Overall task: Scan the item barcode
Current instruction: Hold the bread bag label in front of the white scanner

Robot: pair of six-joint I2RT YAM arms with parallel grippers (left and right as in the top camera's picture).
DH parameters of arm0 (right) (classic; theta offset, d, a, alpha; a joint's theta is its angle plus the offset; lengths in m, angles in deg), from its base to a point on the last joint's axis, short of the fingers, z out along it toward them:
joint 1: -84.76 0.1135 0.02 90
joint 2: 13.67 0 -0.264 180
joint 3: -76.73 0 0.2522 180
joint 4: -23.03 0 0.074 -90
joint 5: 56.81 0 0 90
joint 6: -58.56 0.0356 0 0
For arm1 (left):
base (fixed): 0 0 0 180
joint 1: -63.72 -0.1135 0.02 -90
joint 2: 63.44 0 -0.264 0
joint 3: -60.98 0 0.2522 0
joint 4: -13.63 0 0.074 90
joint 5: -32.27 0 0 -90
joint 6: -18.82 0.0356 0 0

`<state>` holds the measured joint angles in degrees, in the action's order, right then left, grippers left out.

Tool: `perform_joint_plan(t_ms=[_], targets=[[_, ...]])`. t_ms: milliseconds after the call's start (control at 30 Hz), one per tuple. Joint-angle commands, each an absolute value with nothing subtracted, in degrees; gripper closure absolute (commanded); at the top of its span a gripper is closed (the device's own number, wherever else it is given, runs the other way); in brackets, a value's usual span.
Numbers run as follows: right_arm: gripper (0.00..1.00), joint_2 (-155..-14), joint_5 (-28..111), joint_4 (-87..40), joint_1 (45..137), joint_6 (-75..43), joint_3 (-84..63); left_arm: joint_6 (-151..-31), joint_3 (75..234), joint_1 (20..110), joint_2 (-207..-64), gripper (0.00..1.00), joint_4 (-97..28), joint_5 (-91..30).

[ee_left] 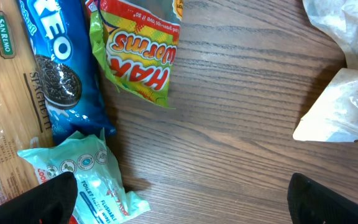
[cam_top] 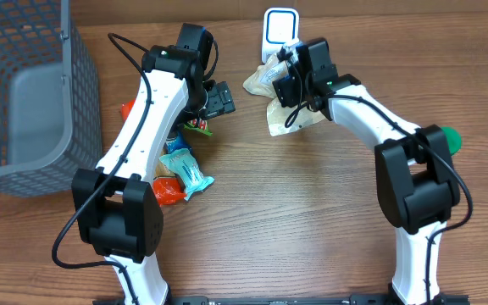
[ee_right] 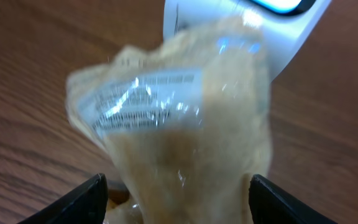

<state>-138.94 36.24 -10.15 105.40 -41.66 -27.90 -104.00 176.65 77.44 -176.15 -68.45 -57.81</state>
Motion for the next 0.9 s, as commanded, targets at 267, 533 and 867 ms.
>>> perform_joint_plan(t_ms=[267,533,867], targets=[[0.8,-141.6,38.0,-13.1,105.3,-42.4,-29.3,-104.0,177.1,77.2,-174.7,0.0,-68.4,-58.3],[0.96,-140.2,38.0,-15.5,105.3,-41.6,-29.4,-104.0,177.1,77.2,-174.7,0.0,-68.4,-58.3],[0.96,-127.4,37.8,-15.9,105.3,-38.7,-29.4,-104.0,177.1,77.2,-174.7,0.0,-68.5,-58.3]])
